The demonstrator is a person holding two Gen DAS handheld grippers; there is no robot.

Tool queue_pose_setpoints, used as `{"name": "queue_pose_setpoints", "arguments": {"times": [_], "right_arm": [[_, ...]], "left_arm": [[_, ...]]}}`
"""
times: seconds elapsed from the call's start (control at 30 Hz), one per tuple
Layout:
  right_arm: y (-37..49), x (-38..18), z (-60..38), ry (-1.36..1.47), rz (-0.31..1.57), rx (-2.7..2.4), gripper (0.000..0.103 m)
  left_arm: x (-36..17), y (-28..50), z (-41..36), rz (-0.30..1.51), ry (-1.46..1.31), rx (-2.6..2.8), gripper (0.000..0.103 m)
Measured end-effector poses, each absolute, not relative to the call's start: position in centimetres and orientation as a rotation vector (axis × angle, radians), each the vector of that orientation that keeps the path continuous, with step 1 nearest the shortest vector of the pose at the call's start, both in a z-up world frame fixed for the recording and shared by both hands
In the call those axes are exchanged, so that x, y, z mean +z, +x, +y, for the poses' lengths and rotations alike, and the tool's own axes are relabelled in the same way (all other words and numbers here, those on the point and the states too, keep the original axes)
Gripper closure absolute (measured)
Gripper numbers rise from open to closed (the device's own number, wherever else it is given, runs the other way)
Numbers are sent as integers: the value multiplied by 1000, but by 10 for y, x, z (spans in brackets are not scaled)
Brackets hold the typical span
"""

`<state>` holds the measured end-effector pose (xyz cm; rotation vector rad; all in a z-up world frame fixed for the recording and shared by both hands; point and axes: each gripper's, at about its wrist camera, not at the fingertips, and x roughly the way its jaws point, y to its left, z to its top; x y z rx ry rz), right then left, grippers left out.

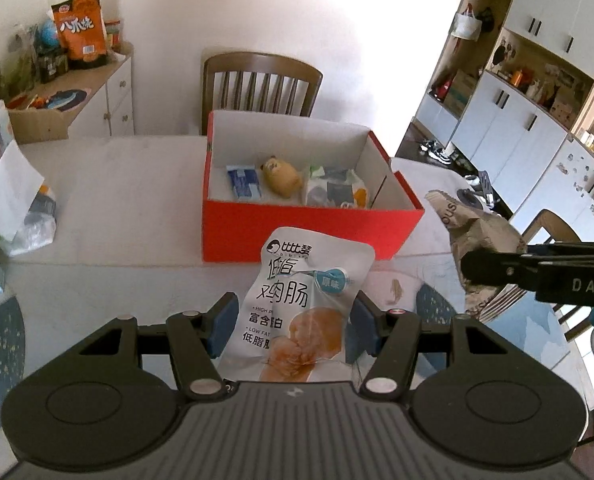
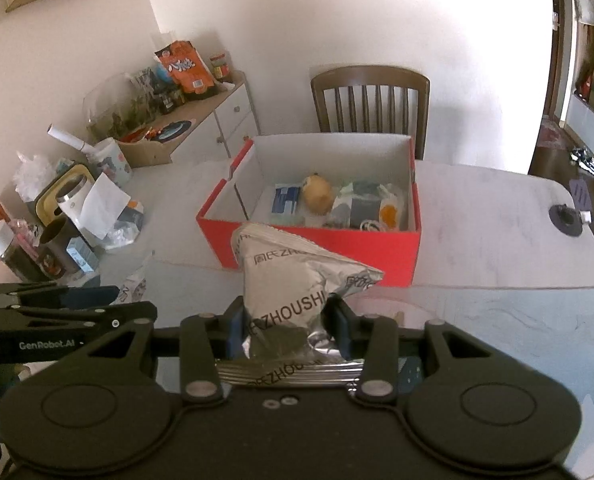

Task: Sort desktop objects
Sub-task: 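Lift the silver bag and white pouch up toward the red box, then carry the silver bag and white pouch over the open red box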

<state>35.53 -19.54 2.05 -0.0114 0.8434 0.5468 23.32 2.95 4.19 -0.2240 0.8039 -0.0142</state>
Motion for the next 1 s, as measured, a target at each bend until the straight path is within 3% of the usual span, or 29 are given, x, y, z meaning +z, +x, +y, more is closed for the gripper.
{"name": "queue_pose_setpoints", "arguments": {"times": [1.0], "right_arm": [[469,32,-183,-20,810,591,60]], "left_arm": [[57,352,27,798,-186,45,43]]}}
